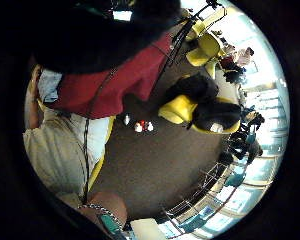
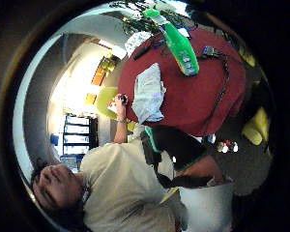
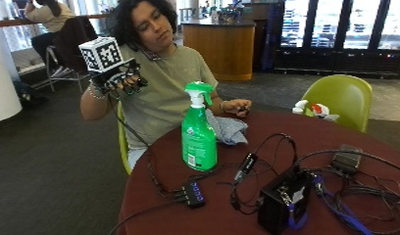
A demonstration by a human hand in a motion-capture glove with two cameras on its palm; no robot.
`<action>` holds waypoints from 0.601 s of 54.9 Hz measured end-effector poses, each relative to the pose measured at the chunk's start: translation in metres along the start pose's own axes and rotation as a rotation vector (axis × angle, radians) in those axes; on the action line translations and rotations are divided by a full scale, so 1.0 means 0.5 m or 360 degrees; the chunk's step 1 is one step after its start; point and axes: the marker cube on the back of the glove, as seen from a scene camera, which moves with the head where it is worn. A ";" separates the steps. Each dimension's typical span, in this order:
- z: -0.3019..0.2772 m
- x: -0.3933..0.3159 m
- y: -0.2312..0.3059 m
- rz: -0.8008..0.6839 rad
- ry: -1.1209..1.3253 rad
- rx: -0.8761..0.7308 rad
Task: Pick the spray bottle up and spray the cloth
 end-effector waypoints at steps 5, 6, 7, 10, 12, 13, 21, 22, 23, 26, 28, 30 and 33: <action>0.002 -0.001 0.002 -0.0002 0.0005 -0.0004; 0.002 0.000 0.002 -0.0002 0.0005 -0.0006; 0.002 0.000 0.001 -0.0001 0.0005 -0.0007; 0.003 0.002 -0.001 0.0000 0.0012 0.0000; 0.002 0.003 -0.003 0.0002 0.0013 0.0006; 0.002 0.003 -0.003 0.0002 0.0013 0.0007; 0.013 0.007 -0.012 -0.0003 -0.0024 0.0043; 0.016 0.007 -0.016 -0.0002 -0.0049 0.0057; 0.019 0.008 -0.020 0.0000 -0.0079 0.0074; 0.036 0.008 -0.035 0.0012 -0.0172 0.0128; 0.048 0.009 -0.045 0.0023 -0.0222 0.0152; 0.061 0.009 -0.054 0.0038 -0.0261 0.0161; 0.080 0.009 -0.069 0.0068 -0.0311 0.0163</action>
